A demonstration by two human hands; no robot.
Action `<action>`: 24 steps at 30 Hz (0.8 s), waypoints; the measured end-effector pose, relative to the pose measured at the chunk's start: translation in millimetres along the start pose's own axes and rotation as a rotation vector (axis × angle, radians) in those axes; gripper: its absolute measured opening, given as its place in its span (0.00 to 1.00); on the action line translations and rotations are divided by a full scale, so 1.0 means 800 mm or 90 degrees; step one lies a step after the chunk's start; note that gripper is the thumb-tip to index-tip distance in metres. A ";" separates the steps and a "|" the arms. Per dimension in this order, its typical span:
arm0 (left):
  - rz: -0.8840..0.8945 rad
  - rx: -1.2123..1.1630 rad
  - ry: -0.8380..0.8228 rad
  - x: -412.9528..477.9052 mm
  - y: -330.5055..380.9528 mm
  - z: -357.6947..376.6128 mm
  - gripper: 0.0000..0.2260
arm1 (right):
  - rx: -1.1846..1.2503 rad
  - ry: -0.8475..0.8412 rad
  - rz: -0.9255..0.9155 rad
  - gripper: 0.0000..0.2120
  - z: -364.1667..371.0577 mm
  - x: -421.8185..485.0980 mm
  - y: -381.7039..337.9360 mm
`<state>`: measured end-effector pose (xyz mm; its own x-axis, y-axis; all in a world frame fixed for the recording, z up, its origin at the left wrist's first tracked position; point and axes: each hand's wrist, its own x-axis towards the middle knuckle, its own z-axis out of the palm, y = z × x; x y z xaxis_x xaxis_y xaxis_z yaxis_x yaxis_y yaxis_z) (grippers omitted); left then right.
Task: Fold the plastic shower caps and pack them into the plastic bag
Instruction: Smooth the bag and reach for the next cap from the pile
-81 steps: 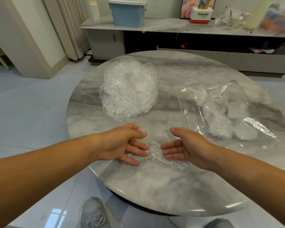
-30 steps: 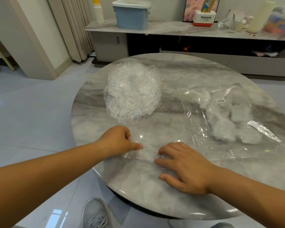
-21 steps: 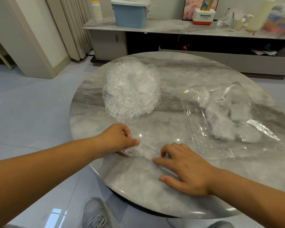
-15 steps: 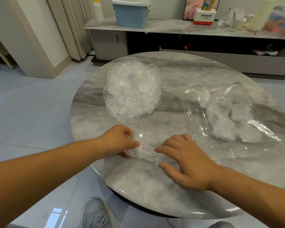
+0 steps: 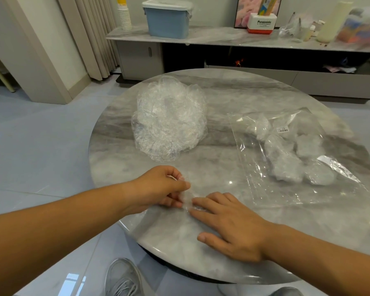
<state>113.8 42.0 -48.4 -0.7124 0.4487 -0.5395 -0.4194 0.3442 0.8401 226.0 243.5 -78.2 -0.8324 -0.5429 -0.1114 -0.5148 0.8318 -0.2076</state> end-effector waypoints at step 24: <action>-0.074 0.110 -0.089 -0.006 0.008 0.032 0.10 | 0.365 -0.054 0.239 0.07 -0.062 -0.006 0.050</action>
<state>129.2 63.3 -41.5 -0.5752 0.5036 -0.6446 -0.3827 0.5308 0.7561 199.0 285.0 -37.6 -0.9021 -0.2568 -0.3467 0.0143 0.7854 -0.6188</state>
